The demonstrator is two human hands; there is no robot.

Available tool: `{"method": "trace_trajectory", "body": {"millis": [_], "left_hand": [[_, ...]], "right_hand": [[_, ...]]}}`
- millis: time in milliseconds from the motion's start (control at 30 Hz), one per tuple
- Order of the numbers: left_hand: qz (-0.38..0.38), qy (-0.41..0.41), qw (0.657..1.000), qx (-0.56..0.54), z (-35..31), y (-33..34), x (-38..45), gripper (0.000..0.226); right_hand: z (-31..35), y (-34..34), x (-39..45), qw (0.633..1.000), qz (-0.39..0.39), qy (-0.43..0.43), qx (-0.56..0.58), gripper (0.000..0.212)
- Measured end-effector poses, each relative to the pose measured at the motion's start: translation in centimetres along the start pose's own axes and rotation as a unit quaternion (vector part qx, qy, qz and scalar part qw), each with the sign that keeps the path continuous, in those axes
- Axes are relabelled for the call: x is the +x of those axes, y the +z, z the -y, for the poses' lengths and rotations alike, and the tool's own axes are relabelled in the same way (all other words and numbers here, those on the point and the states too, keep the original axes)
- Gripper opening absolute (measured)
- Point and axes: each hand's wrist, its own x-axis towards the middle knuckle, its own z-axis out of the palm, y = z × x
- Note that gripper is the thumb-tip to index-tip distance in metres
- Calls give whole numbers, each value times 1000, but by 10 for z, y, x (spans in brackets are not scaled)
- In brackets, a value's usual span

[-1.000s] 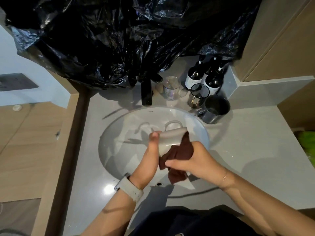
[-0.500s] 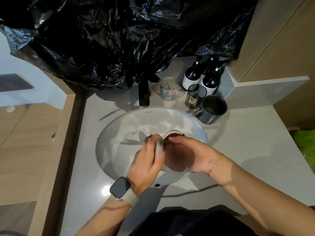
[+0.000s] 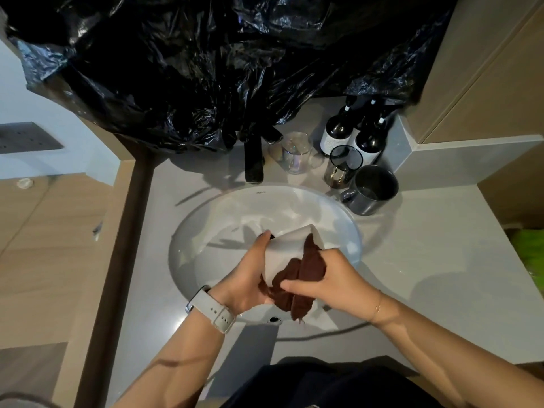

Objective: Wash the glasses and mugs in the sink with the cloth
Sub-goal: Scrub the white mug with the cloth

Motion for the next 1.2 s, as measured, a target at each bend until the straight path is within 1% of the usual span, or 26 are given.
{"method": "trace_trajectory", "body": {"millis": [67,133,167,200,233,300,367,433,467,500,533,567,600,633,667,700,767,800,833,867,900,1000,1067,1133,1167,1200], "left_hand": [[-15,88,989,122,3,1,-5,73],[-94,215,938,256,13,5,-7,56],[-147,266,904,299,19,7,-5,48],[-189,299,882,310,25,8,-3,43],[-220,316,874,296,29,9,0,38],[-225,290,902,227,29,10,4,31],[-187,228,943,153,21,10,4,43],[-128,120,984,41,10,8,3,64],[-103,64,993,-8,8,6,3,67],[-86,25,995,-35,6,3,3,67],[-65,5,997,-49,6,2,2,66],[-54,-1,997,-53,8,-2,4,67],[-45,-3,997,-58,9,-5,4,70],[-41,6,998,-49,11,-6,5,76],[-45,28,998,-17,14,-6,4,81],[-60,68,996,26,16,-5,3,81],[-112,168,973,110,20,4,2,74],[-160,201,955,147,22,7,2,72],[-199,224,940,159,22,9,0,73],[-202,242,938,145,20,7,1,75],[-172,240,949,107,20,3,4,77],[-103,151,982,48,14,-5,1,71],[-81,88,992,-34,15,-8,4,63],[-53,88,993,-64,23,-10,4,47],[-27,75,995,-59,28,-10,3,38],[-10,46,997,-58,29,-8,-1,35]], "right_hand": [[2,-5,4,985,-16,53,165,18],[1,-6,10,933,3,142,330,38],[1,-6,13,906,13,176,384,47],[2,-6,16,891,13,197,408,49],[5,-5,18,890,10,204,406,47],[7,-2,17,909,-12,194,370,38],[9,2,11,945,-17,141,294,26],[10,5,5,993,-15,54,104,15],[9,7,4,1000,-6,18,-20,13],[9,7,3,993,5,-12,-116,15],[6,8,4,986,14,-33,-162,16],[5,8,2,985,20,-45,-166,17],[3,10,1,990,22,-47,-134,21],[2,11,0,997,13,-42,-70,21],[2,12,-1,1000,-5,-25,15,15],[6,11,1,994,-23,1,108,10],[12,8,10,958,-41,78,271,21],[14,7,14,943,-38,110,310,25],[16,6,17,940,-31,128,314,26],[16,5,20,948,-23,130,291,26],[17,5,21,959,-13,126,253,24],[16,2,19,987,13,82,136,21],[15,-5,16,998,47,31,35,23],[17,-6,12,992,71,-36,-96,19],[18,-5,9,988,69,-62,-119,17],[17,-5,7,991,63,-69,-95,18]]}}
